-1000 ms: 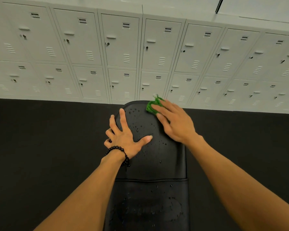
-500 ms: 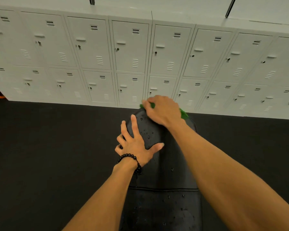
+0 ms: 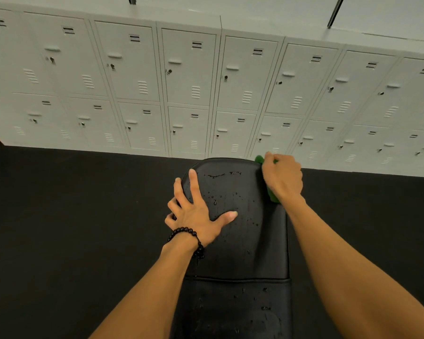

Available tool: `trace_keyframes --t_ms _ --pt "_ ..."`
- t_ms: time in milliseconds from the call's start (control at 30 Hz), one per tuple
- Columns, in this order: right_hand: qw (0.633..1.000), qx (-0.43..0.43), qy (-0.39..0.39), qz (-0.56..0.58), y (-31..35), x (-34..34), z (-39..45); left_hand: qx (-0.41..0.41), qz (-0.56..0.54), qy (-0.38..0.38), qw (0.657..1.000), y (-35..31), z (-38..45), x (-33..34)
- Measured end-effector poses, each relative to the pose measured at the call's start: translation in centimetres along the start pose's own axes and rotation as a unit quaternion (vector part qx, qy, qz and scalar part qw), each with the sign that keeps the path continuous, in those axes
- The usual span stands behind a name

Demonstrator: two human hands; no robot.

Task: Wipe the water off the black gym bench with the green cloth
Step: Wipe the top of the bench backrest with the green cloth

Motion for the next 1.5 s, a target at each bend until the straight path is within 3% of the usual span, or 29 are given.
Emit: trace_keyframes --t_ms 133,267,333,400,500,567,633,667,733,833,900,967,1067,1133,1167,1200,1267,1367,1433,1500 --pt "0.975 -0.17 0.068 -0.126 8.1 4.7 0.9 -0.002 -0.003 -0.008 1.0 0.1 0.1 0.0" --pt "0.897 -0.394 0.152 -0.13 14.9 9.1 -2.7 -0.01 -0.001 -0.02 1.0 0.2 0.1 0.1" --pt "0.882 -0.425 0.161 -0.125 14.5 8.7 -2.8 -0.008 -0.004 -0.02 1.0 0.3 0.2 0.1" --pt "0.918 -0.357 0.118 -0.124 11.7 6.5 -1.1 -0.002 -0.011 -0.012 1.0 0.2 0.2 0.1" --pt "0.982 -0.138 0.061 -0.112 4.7 2.5 1.2 0.003 -0.006 -0.002 1.0 0.1 0.1 0.1" --pt "0.997 -0.007 0.054 -0.062 1.8 1.1 1.5 0.002 -0.005 -0.003 1.0 0.1 0.0 0.0" --pt "0.992 0.038 0.068 -0.098 1.9 1.7 1.6 0.0 -0.005 -0.005 1.0 0.1 0.0 0.0" --pt "0.988 0.012 0.073 -0.134 3.4 2.6 1.6 0.0 -0.005 -0.006 1.0 0.1 0.0 0.1" --pt "0.977 -0.132 0.085 -0.147 8.7 5.2 0.9 -0.004 -0.007 -0.01 1.0 0.1 0.2 0.1" --pt "0.917 -0.356 0.151 -0.099 14.2 8.3 -2.2 -0.007 -0.013 -0.018 1.0 0.3 0.3 0.0" --pt "0.899 -0.395 0.164 -0.094 13.3 7.6 -2.2 -0.003 -0.013 -0.014 1.0 0.3 0.3 0.1" --pt "0.931 -0.33 0.111 -0.106 9.9 5.0 -0.8 -0.001 -0.009 -0.006 1.0 0.2 0.2 0.1" --pt "0.994 -0.044 0.045 -0.085 1.6 0.9 0.8 0.001 0.0 0.0 1.0 0.0 0.1 0.1" --pt "0.992 0.109 0.047 -0.044 -1.3 0.2 0.4 0.0 0.003 0.0 1.0 0.0 0.0 0.0" --pt "0.99 0.115 0.049 -0.058 -1.0 0.5 0.4 0.0 0.003 -0.001 1.0 0.0 0.0 0.0" --pt "0.992 0.078 0.047 -0.087 0.4 1.1 0.8 0.0 0.002 -0.004 1.0 0.0 0.1 -0.1" --pt "0.985 -0.094 0.056 -0.131 5.7 3.2 1.0 -0.002 -0.002 -0.003 1.0 0.1 0.0 0.1" --pt "0.927 -0.344 0.116 -0.096 12.7 7.2 -1.7 -0.004 -0.007 -0.012 1.0 0.1 0.1 0.1" --pt "0.889 -0.426 0.14 -0.09 13.4 8.0 -3.5 -0.004 -0.009 -0.02 1.0 0.3 0.1 0.0" --pt "0.893 -0.431 0.093 -0.096 11.1 6.3 -3.9 -0.002 -0.014 -0.016 1.0 0.2 0.1 0.0"
Point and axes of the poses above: each hand's wrist, its own z-axis towards the middle knuckle, its own x-axis out of the palm, y = z × x, the point moved 8 cm from there along z, towards the middle knuckle, and after that the axes turned 14 degrees about -x, right-handed, at the moved point
